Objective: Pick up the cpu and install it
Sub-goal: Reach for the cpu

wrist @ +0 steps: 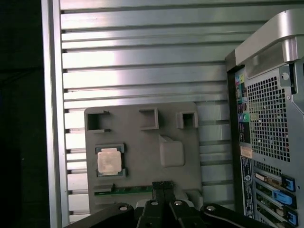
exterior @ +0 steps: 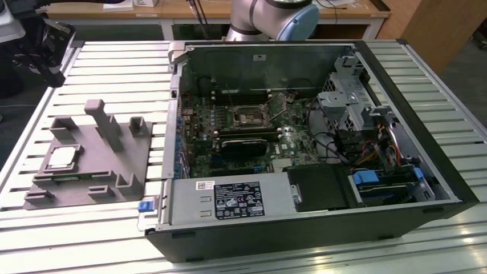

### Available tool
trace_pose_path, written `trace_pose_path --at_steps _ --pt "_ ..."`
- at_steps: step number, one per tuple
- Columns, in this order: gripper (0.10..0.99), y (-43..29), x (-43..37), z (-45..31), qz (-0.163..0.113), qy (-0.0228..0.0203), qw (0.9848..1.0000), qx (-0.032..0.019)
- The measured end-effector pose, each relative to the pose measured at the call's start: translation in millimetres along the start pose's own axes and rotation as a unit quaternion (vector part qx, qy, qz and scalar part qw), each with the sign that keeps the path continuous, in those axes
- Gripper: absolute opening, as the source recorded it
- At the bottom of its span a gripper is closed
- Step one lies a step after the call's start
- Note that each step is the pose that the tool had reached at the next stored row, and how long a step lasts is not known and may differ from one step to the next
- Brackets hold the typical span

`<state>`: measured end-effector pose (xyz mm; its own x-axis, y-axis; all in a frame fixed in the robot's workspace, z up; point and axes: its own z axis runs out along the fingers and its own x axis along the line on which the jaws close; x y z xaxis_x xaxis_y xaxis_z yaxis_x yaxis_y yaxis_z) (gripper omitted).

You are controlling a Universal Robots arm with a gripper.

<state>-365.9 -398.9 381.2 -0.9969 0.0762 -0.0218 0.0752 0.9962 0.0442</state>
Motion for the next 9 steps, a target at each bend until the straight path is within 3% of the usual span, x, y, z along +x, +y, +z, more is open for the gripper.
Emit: trace_pose_path --at_steps 9 --pt "0.106 -0.8 11.0 0.2 0.0 0.0001 1.0 0.0"
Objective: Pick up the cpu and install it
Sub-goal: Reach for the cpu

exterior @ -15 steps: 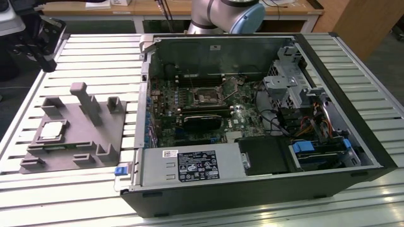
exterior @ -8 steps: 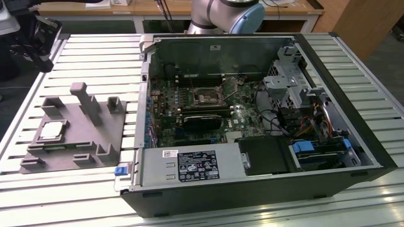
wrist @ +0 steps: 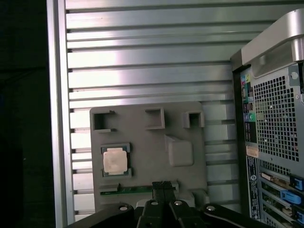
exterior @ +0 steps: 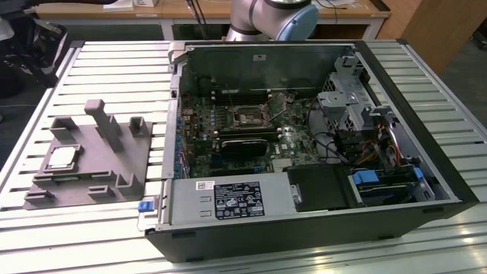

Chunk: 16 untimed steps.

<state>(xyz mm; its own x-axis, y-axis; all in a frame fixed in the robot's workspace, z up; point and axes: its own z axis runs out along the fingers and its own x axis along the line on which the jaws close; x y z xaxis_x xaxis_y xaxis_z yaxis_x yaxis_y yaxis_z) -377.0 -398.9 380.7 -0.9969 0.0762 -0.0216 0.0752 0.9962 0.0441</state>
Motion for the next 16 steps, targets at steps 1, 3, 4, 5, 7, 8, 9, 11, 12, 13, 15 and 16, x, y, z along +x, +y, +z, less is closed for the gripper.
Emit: trace_pose_path --at_steps 1,3,4,5,7,8,9,11,12,13,15,16 --pt "0.106 -0.1 1.6 0.0 0.0 0.0 1.0 0.0" --pt "0.106 -0.5 5.6 0.3 0.0 0.0 1.0 0.0" --pt "0.106 -0.6 7.7 0.4 0.0 -0.0001 1.0 0.0" --pt "0.106 -0.8 10.3 0.6 0.0 -0.0001 1.0 0.0" --pt "0.106 -1.3 16.1 0.7 0.0 0.0 1.0 0.0" --pt "0.106 -1.5 19.4 0.7 0.0 0.0 1.0 0.0" --pt "0.106 -1.8 23.0 0.7 0.0 0.0 1.0 0.0" --pt "0.106 -2.4 31.2 0.9 0.0 -0.0001 1.0 -0.0001" --pt "0.106 -2.8 35.7 0.9 0.0 -0.0001 1.0 -0.0001" --pt "0.106 -3.1 40.3 0.9 0.0 0.0 1.0 0.0" --pt "0.106 -3.7 47.5 1.0 0.0 0.0 1.0 0.0" --pt "0.106 -3.9 50.6 1.0 0.0 -0.0001 1.0 0.0"
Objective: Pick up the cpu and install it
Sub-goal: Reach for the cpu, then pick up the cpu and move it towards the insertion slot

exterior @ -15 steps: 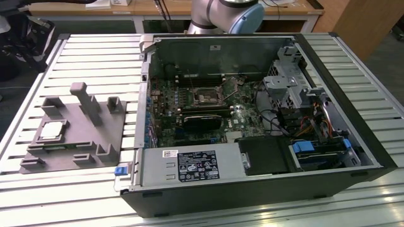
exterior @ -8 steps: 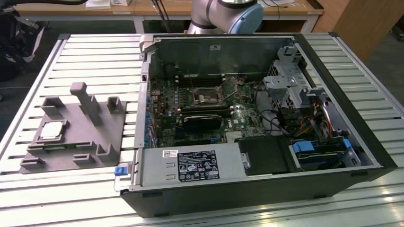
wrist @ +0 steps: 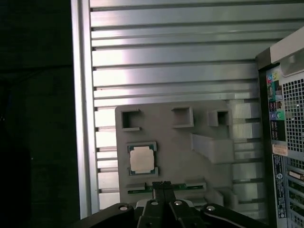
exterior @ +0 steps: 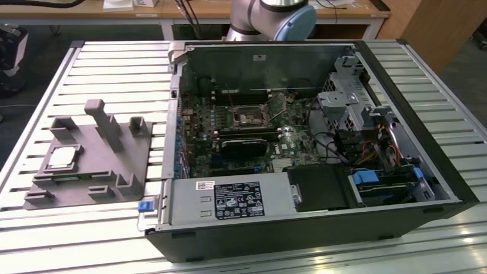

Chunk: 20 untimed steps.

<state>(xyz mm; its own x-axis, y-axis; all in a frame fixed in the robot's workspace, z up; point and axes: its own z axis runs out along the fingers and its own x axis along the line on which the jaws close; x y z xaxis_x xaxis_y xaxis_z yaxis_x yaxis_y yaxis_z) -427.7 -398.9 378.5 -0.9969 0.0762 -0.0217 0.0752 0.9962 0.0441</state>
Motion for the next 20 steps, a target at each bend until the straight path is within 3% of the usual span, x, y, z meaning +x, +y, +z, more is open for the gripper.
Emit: trace_pose_path --at_steps 5,9,20 --pt "0.106 -1.0 13.3 0.2 0.0 0.0 1.0 0.0" --pt "0.106 -1.5 19.0 0.8 0.0 0.0 1.0 0.0" --pt "0.106 -2.0 19.3 5.9 0.0 0.0003 1.0 -0.0001"
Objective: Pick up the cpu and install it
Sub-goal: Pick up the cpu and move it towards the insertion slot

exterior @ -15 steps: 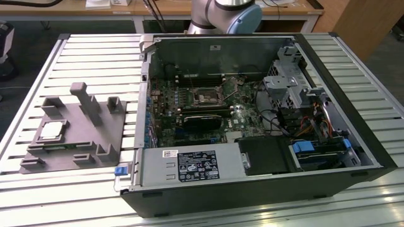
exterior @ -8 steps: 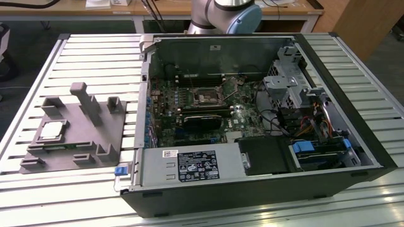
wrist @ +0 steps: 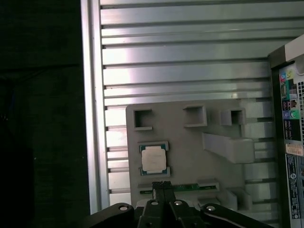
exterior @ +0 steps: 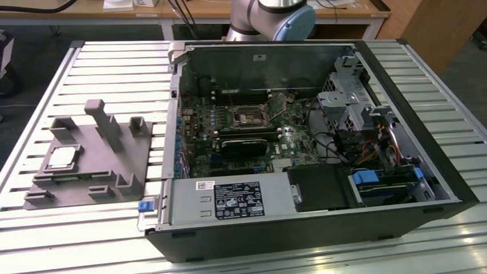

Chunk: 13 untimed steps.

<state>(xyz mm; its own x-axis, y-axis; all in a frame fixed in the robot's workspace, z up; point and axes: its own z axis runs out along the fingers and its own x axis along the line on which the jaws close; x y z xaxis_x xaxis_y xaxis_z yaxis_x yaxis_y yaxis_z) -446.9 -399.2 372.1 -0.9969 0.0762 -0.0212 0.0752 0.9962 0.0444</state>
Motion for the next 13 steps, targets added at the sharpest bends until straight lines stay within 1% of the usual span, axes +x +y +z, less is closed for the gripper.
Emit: trace_pose_path --at_steps 13 --pt "0.106 -0.4 0.2 8.9 0.0 0.0001 1.0 0.0"
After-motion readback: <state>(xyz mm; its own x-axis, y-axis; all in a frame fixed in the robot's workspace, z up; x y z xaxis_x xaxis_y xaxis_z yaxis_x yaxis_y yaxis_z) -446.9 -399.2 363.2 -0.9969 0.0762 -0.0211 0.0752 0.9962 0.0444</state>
